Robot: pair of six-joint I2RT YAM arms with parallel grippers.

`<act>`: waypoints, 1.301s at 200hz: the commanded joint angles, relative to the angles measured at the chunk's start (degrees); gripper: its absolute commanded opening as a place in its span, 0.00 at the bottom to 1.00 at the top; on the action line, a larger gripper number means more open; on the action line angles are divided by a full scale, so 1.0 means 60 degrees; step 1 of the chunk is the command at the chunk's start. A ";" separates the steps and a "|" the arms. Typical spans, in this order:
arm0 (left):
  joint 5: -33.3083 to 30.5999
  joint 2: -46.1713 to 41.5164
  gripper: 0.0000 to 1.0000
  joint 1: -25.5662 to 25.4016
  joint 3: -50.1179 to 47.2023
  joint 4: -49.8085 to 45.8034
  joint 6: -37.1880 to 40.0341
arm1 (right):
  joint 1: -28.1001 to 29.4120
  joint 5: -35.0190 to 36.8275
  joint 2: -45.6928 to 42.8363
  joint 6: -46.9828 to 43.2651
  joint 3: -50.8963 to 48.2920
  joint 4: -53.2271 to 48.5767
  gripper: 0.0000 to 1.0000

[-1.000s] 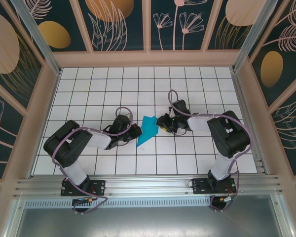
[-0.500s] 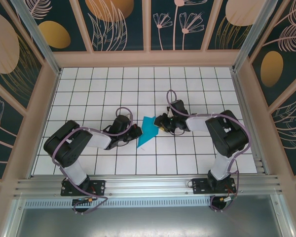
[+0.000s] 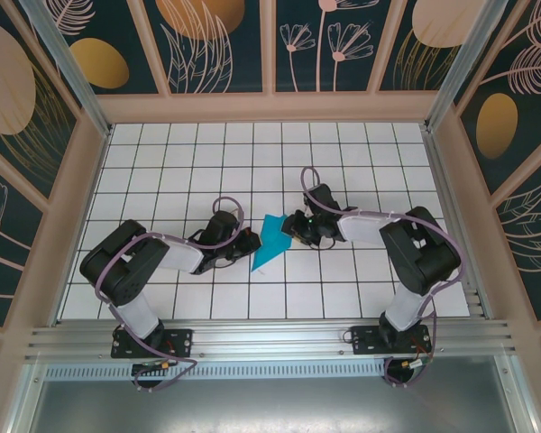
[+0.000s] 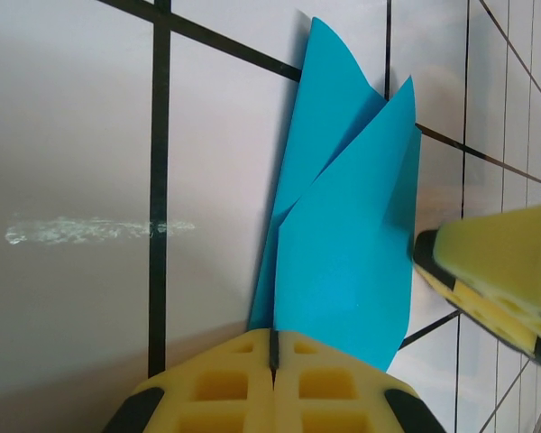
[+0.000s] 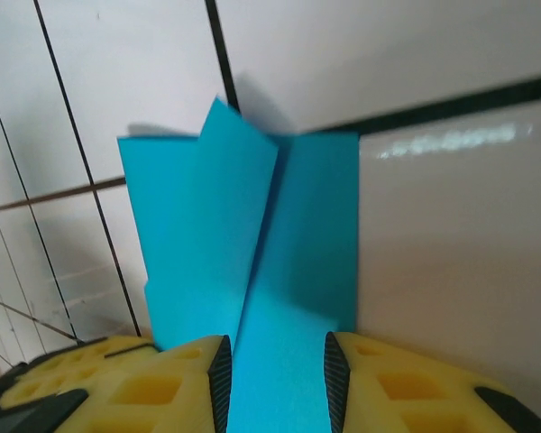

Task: Fold a paper plane with a square sheet of paper (pick it up from the middle)
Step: Turn over the paper at the center of the table.

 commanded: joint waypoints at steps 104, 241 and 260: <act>0.0393 0.0429 0.00 -0.0154 -0.0199 -0.0465 0.0006 | 0.0674 0.1251 -0.1179 0.1166 -0.0767 -0.0641 0.37; 0.0582 0.0633 0.00 -0.0240 -0.0037 -0.0507 0.0065 | 0.0902 0.0471 -0.0284 0.1521 -0.0749 0.0821 0.36; 0.0584 0.0661 0.00 -0.0274 -0.0033 -0.0514 0.0069 | 0.0901 0.0427 -0.0197 0.1588 -0.0656 0.0961 0.36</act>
